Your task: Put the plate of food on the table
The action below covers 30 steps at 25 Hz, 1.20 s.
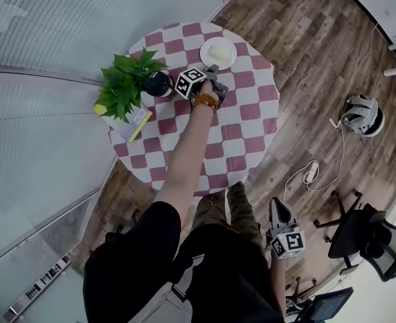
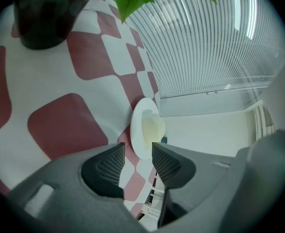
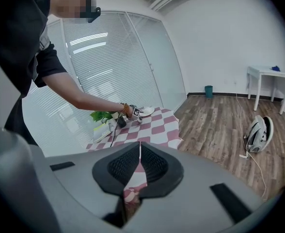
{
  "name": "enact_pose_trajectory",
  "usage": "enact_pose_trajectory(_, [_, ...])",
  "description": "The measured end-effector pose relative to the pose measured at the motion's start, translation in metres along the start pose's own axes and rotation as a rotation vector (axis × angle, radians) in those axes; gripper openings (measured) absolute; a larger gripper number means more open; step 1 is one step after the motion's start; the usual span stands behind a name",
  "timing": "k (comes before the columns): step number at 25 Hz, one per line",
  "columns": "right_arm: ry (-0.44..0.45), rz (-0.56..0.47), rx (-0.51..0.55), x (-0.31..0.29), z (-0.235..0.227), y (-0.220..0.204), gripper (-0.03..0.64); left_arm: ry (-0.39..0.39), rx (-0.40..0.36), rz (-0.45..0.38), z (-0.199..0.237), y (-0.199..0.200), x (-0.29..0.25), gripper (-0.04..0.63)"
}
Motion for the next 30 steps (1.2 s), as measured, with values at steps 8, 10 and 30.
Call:
enact_pose_trajectory(8, [0.052, -0.073, 0.012, -0.01, -0.007, 0.022, 0.014, 0.059, -0.02, 0.023, 0.041, -0.014, 0.074, 0.156])
enact_pose_trajectory(10, [0.072, -0.086, 0.019, -0.013, -0.008, 0.028, 0.014, 0.079, -0.017, 0.029, 0.058, -0.022, 0.1, 0.156])
enact_pose_trajectory(30, [0.303, -0.069, 0.084, 0.009, -0.022, 0.0, 0.014, 0.257, -0.01, -0.064, 0.23, -0.063, 0.364, 0.156])
Point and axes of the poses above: the fingertips, and each gripper's own axes: x backward along the fingers, z to its left, y out of its top, the point moved 1 cm from there along x, backward along the fingers, and after that the axes turned 14 degrees about -z, right-handed, at the moved point
